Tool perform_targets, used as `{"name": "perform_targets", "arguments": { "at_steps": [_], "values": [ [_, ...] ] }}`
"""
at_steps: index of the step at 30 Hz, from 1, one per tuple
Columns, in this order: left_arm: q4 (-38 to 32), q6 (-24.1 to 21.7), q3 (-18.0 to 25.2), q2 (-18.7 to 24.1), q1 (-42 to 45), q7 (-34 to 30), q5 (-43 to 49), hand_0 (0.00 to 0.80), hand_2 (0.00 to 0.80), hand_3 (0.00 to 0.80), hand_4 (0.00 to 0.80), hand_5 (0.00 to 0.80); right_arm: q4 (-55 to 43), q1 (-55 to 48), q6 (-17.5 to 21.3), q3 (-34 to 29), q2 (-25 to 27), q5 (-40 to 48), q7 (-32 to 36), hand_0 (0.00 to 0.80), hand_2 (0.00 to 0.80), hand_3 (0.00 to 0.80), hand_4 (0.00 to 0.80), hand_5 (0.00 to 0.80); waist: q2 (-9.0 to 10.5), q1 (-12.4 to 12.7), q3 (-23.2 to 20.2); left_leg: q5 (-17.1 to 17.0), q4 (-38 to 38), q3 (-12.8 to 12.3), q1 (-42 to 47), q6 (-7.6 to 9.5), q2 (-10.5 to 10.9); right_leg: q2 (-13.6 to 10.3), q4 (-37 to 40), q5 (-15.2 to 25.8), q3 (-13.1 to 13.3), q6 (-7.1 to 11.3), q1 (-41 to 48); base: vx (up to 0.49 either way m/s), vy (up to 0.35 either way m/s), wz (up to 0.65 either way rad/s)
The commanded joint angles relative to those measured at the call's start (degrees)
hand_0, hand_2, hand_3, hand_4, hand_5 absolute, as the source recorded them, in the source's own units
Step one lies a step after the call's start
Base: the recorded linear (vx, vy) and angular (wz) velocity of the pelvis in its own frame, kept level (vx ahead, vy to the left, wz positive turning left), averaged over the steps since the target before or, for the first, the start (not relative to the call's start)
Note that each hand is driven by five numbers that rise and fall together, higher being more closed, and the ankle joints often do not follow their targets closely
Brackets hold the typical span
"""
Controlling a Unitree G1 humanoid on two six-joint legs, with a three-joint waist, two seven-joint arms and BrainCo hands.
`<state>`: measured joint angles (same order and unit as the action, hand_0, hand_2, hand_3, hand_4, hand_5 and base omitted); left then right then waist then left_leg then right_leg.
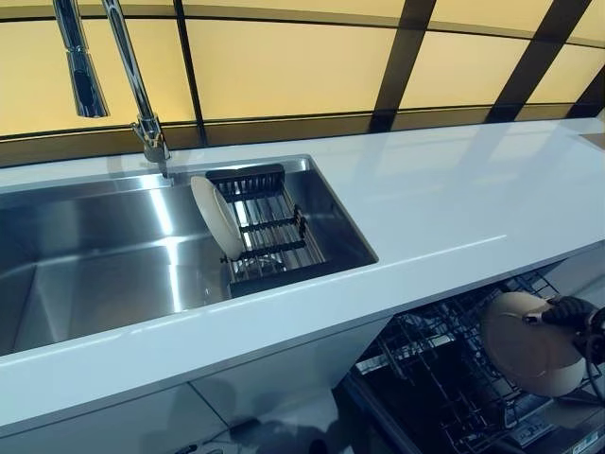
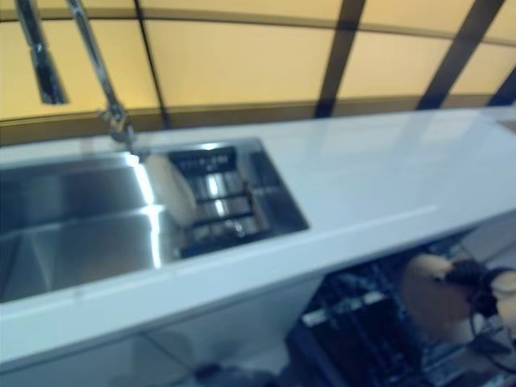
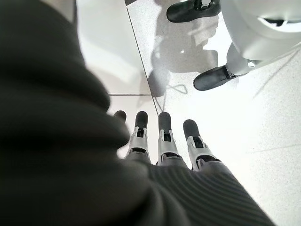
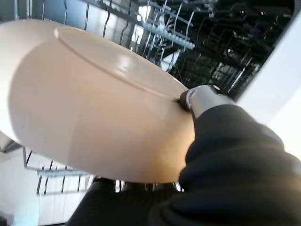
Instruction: Take plates into dishwasher
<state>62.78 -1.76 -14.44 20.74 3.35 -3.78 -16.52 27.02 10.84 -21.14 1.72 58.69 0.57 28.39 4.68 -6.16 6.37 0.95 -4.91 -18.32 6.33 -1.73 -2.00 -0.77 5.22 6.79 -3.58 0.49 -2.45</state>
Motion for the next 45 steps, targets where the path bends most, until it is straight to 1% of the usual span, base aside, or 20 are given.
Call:
{"name": "perform_targets", "arguments": {
  "at_steps": [1,4,9,11,17,21,23,28,32,38,45],
  "values": [
    [2.1,-0.3,2.2,-0.5,-2.5,0.1,1.3,0.0,0.0,0.0,0.0,0.0,-1.1,2.0,0.5,1.9,-1.4,-3.4,-4.3,0.8,0.8,0.8,0.8,0.8,0.34,0.9,-0.1,3.4,-0.1,2.1,0.0,2.41,-0.5,-1.6,-0.2,-5.3,-2.8,4.55,4.9,0.0,0.0,0.0],
    [1.9,-0.3,1.9,-0.7,-2.7,0.0,1.3,0.0,0.0,0.0,0.0,0.0,-0.9,2.3,-0.1,3.1,-4.2,-4.3,-6.9,0.8,0.8,0.8,0.8,0.8,-0.01,1.1,0.1,3.4,-0.1,2.2,0.1,2.48,-0.5,-1.6,-0.2,-5.3,-2.8,4.51,5.0,0.0,0.0,0.0],
    [1.5,-0.3,1.2,-1.0,-3.1,-0.1,1.4,0.0,0.0,0.0,0.0,0.0,0.1,2.9,1.0,5.0,-7.0,-7.8,-9.9,0.8,0.8,0.8,0.8,0.8,-0.57,1.4,0.3,3.5,-0.1,2.3,0.0,2.53,-0.4,-1.8,-0.2,-5.5,-3.0,4.51,4.9,0.0,0.0,0.0],
    [1.1,0.2,0.7,-1.3,-3.2,0.2,1.3,0.0,0.0,0.0,0.0,0.0,0.5,3.6,1.4,6.3,-8.2,-12.3,-12.5,0.8,0.8,0.8,0.8,0.8,-0.84,1.6,0.3,3.5,-0.1,2.4,-0.1,2.54,-0.3,-1.9,-0.2,-5.4,-3.0,4.54,4.8,0.0,0.0,0.0],
    [0.7,-0.1,-0.3,-1.9,-3.4,0.2,1.0,0.0,0.0,0.0,0.0,0.0,1.2,4.3,0.6,8.9,-11.3,-16.8,-17.4,0.8,0.8,0.8,0.8,0.8,-1.79,1.9,0.5,3.5,-0.1,2.8,-0.2,2.64,-0.2,-2.1,-0.2,-5.6,-3.2,4.52,4.8,0.0,0.0,0.0],
    [0.3,0.4,-0.9,-2.1,-3.8,0.3,1.0,0.0,0.0,0.0,0.0,0.0,2.1,4.6,-0.8,10.1,-12.9,-17.9,-18.4,0.8,0.8,0.8,0.8,0.8,-2.2,2.1,0.6,3.5,-0.1,3.1,-0.5,2.68,-0.1,-2.2,-0.2,-5.7,-3.3,4.51,4.6,0.0,0.0,0.0],
    [0.1,0.5,-1.3,-2.1,-4.1,0.2,1.1,0.0,0.0,0.0,0.0,0.0,3.4,4.8,-0.6,11.4,-13.7,-20.0,-19.2,0.8,0.8,0.8,0.8,0.8,-2.49,2.3,0.7,3.5,-0.1,3.3,-0.6,2.69,-0.1,-2.2,-0.2,-5.7,-3.4,4.48,4.6,0.0,0.0,0.0],
    [0.2,0.2,-1.8,-2.1,-4.3,0.0,1.2,0.0,0.0,0.0,0.0,0.0,7.7,5.7,-0.5,13.3,-15.3,-18.2,-21.6,0.8,0.8,0.8,0.8,0.8,-2.83,3.0,0.7,3.5,-0.1,3.8,-0.6,2.69,0.0,-2.4,-0.2,-5.8,-3.9,4.46,4.7,0.0,0.0,0.0],
    [0.0,0.3,-2.0,-2.2,-4.5,-0.1,1.4,0.0,0.0,0.0,0.0,0.0,11.7,5.5,0.4,13.7,-16.5,-17.6,-23.3,0.8,0.8,0.8,0.8,0.8,-3.12,3.5,0.7,3.4,-0.1,4.2,-0.8,2.77,0.0,-2.5,-0.2,-5.9,-4.2,4.38,4.7,-0.001,-0.008,0.07],
    [0.1,0.5,-2.6,-2.0,-5.1,-0.4,1.7,0.0,0.0,0.0,0.0,0.0,15.4,6.3,0.4,14.2,-17.7,-16.2,-24.7,0.8,0.8,0.8,0.8,0.8,-3.39,3.8,0.8,3.3,-0.1,4.7,-1.0,2.82,0.1,-2.6,-0.2,-5.9,-4.3,4.32,4.5,-0.006,-0.015,0.03],
    [0.4,0.4,-3.6,-2.4,-5.6,-0.8,2.3,0.0,0.0,0.0,0.0,0.0,21.9,7.8,1.6,15.1,-20.1,-14.8,-26.7,0.8,0.8,0.8,0.8,0.8,-4.13,4.5,0.8,3.2,-0.1,5.3,-1.2,2.72,0.2,-2.7,-0.2,-6.0,-4.7,4.18,4.5,0.0,0.0,0.0]
  ]
}}
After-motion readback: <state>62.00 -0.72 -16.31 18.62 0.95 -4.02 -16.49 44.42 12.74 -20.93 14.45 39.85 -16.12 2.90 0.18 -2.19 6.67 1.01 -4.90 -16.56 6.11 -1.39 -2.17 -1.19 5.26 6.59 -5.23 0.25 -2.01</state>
